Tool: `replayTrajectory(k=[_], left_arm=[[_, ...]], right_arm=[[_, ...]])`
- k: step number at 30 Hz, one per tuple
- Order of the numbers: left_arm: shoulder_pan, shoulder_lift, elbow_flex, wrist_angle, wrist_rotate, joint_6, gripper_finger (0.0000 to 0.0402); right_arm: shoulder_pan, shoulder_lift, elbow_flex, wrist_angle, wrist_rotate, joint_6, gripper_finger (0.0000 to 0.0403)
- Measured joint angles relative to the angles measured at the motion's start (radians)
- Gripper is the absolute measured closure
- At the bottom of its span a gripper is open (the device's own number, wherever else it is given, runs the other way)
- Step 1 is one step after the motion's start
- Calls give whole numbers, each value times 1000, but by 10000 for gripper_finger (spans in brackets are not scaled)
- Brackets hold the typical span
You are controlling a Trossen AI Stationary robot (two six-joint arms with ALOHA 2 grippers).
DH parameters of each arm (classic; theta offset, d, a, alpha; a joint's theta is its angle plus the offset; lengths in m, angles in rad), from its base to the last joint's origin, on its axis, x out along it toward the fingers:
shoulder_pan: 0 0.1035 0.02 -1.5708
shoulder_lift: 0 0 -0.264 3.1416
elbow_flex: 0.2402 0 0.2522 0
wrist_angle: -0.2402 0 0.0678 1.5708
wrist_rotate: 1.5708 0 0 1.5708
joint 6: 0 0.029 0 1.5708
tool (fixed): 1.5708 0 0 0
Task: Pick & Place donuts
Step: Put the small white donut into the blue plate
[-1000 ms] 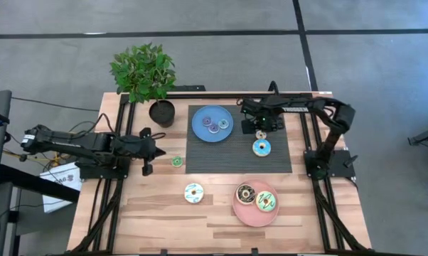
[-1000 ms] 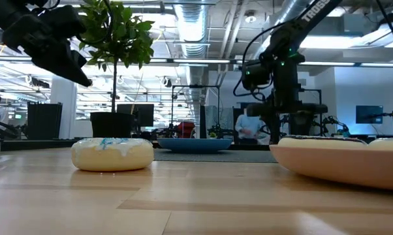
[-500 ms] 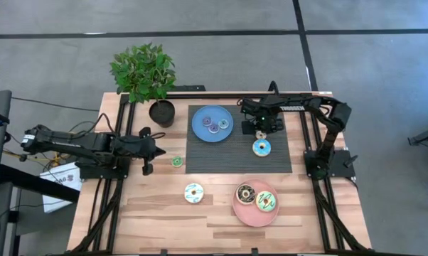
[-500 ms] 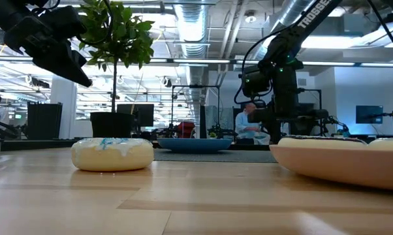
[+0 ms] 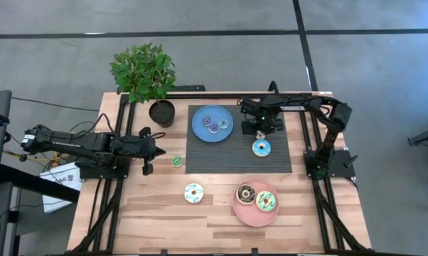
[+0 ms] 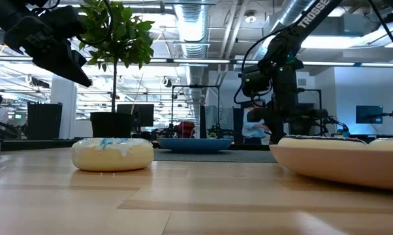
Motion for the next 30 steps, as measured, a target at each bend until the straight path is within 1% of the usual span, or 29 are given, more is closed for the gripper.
replayTrajectory(k=[4, 7, 13, 15, 16, 19, 22, 25, 28, 30], left_arm=[[0, 0, 0, 0, 0, -1, 401], [0, 0, 0, 0, 2, -1, 401], [0, 0, 0, 0, 9, -1, 401], [0, 0, 1, 0, 9, -1, 401], [0, 0, 0, 0, 9, -1, 401], [0, 0, 1, 0, 10, 0, 401], [0, 0, 1, 0, 17, -1, 401], [0, 0, 1, 0, 36, -2, 401], [0, 0, 1, -1, 47, -3, 401], [0, 0, 1, -4, 47, 1, 401]], right_arm=[[0, -23, 33, 5, 0, -16, 222], [0, -41, 90, 30, -2, -24, 221], [0, -40, 251, 261, -89, -86, 223], [2, 1, 332, 312, -99, -107, 225], [2, 30, 379, 305, -104, -120, 225], [11, 150, 552, 253, -104, -168, 225], [13, 291, 757, 125, -106, -221, 226], [13, 442, 943, -56, -107, -256, 226], [12, 564, 1088, -224, -106, -312, 226], [14, 625, 1158, -284, -104, -349, 226]])
